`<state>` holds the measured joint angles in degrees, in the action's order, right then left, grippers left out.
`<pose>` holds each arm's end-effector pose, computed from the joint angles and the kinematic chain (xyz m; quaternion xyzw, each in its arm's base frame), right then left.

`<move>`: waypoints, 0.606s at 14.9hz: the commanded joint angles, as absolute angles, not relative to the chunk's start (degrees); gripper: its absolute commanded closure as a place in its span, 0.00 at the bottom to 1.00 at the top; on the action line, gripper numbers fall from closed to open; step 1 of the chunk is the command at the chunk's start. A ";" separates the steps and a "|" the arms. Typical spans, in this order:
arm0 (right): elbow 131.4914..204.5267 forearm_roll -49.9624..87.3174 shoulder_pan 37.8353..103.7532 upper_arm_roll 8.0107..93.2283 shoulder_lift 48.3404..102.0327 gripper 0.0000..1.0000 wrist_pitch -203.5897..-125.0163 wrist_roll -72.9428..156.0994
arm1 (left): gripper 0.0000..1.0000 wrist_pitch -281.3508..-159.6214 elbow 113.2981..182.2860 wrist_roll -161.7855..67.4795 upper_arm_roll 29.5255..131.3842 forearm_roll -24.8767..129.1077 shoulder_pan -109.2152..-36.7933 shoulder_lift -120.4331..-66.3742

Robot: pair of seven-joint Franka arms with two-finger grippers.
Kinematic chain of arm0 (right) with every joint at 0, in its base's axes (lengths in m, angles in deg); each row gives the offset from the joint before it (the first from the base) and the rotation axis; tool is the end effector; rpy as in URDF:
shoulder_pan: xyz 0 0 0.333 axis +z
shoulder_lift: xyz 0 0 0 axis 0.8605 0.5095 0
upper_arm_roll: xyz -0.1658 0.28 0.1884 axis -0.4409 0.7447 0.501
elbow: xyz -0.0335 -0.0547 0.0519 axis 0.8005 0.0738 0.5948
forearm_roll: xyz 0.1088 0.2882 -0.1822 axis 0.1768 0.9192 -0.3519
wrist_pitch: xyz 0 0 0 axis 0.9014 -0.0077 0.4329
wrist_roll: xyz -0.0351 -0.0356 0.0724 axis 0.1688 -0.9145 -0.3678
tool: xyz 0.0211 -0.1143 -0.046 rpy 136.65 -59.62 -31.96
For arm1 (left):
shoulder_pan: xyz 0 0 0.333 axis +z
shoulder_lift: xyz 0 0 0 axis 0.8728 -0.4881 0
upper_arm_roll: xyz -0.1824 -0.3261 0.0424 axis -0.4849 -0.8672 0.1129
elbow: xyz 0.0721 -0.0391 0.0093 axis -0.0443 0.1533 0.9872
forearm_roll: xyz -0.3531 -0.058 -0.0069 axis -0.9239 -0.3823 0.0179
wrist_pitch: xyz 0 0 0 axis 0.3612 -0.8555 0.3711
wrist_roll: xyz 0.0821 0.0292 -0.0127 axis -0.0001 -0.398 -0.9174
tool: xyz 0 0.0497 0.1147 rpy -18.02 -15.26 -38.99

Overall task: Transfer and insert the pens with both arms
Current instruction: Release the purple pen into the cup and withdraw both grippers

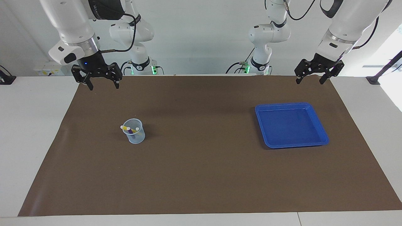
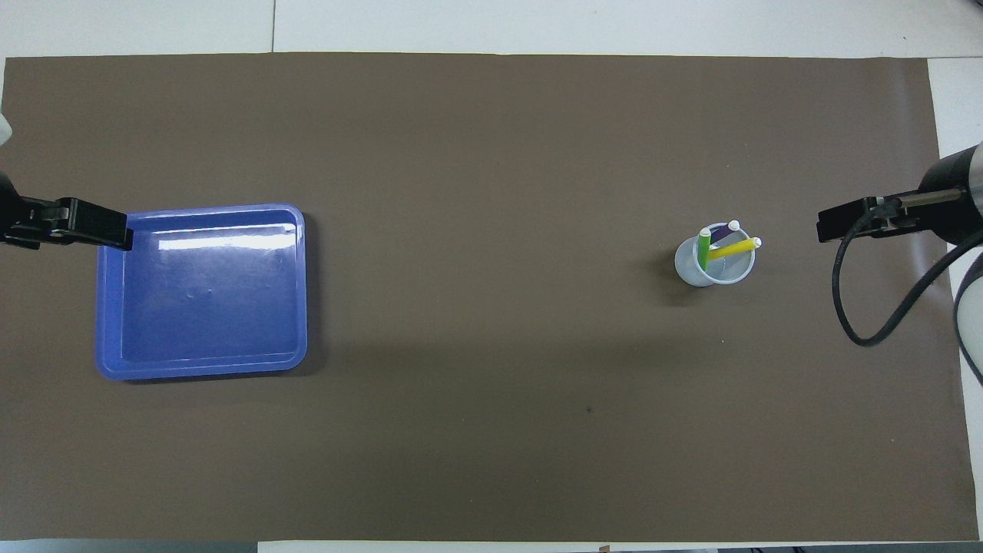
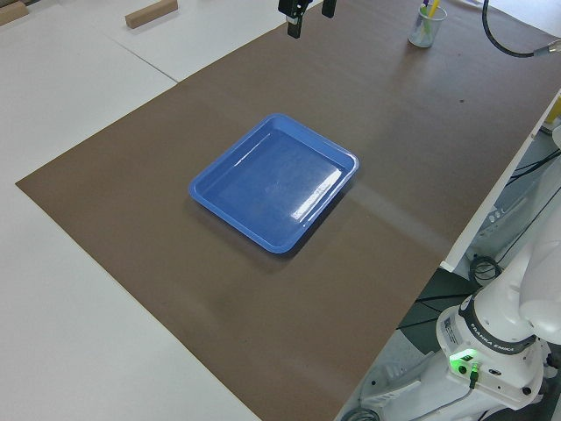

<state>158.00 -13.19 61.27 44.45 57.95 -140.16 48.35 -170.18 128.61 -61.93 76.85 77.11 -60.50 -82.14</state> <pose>0.5107 0.0237 0.6626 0.9991 0.0376 0.0142 0.0113 0.5031 -0.0575 0.6756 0.9988 -0.0496 -0.0058 0.0002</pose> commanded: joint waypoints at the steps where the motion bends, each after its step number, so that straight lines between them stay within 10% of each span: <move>1: 159.71 -13.49 61.30 44.56 56.77 0.00 -141.27 49.58 | 0.00 -169.11 127.10 -62.51 77.59 78.57 -61.49 -82.90; 9: 160.59 -13.41 61.39 45.00 56.33 0.00 -141.45 52.74 | 0.00 -169.20 127.89 -62.33 77.59 78.40 -60.70 -82.29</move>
